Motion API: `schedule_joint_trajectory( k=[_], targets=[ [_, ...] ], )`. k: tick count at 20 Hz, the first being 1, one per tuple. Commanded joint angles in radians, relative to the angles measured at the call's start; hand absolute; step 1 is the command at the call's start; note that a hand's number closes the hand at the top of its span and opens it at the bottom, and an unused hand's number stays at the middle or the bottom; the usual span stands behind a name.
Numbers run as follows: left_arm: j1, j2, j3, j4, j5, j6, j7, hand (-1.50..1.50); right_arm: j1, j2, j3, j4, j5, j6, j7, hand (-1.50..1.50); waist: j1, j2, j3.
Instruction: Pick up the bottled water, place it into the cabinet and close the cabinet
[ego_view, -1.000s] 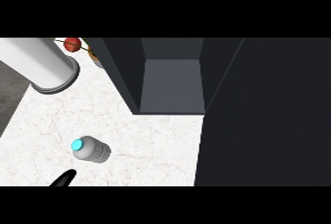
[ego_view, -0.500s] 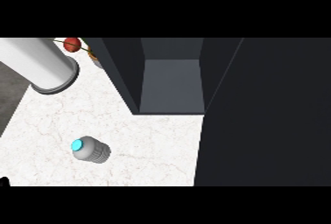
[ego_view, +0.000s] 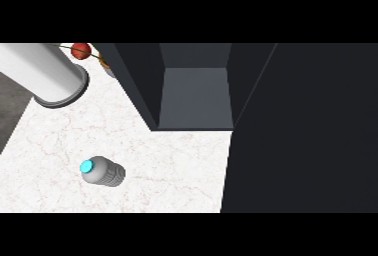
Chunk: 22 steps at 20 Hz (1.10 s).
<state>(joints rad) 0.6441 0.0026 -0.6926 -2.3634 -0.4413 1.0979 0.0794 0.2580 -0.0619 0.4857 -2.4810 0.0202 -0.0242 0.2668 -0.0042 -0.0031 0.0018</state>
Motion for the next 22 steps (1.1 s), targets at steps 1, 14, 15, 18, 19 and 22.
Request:
schedule_joint_trajectory(
  k=[1, 14, 15, 18, 19, 22],
  targets=[
    [0.054, -0.002, -0.053, -0.132, -0.154, 0.021, 0.018, -1.5, -0.003, -0.02, 0.044, -0.1, 0.114, -0.026, 0.076, -1.5, -0.003, 0.0, 0.0],
    [-0.05, 0.008, 0.138, -0.029, -0.058, -0.014, 0.11, -1.5, -0.07, -0.036, 0.129, -0.071, 0.191, -0.108, 0.092, -1.5, -0.001, 0.002, -0.002],
    [-0.065, 0.028, 0.16, 0.029, 0.023, 0.016, 0.046, -1.5, -0.037, -0.045, 0.088, -0.044, 0.154, -0.109, 0.023, -1.5, 0.003, -0.001, -0.003],
    [-0.107, 0.017, 0.208, 0.026, -0.006, -0.01, 0.109, -1.5, 0.034, -0.126, 0.093, -0.192, 0.108, -0.091, 0.087, -1.5, -0.006, 0.0, -0.002],
    [-0.173, -0.002, 0.255, 0.113, 0.038, 0.005, 0.094, -1.5, 0.0, -0.083, 0.131, -0.129, 0.155, -0.122, 0.051, -1.5, -0.006, 0.0, -0.003],
    [-0.27, -0.002, 0.324, 0.207, 0.086, 0.034, 0.089, -1.5, -0.071, -0.087, 0.107, -0.131, 0.145, -0.133, 0.13, -1.5, -0.006, 0.002, -0.004]
  ],
)
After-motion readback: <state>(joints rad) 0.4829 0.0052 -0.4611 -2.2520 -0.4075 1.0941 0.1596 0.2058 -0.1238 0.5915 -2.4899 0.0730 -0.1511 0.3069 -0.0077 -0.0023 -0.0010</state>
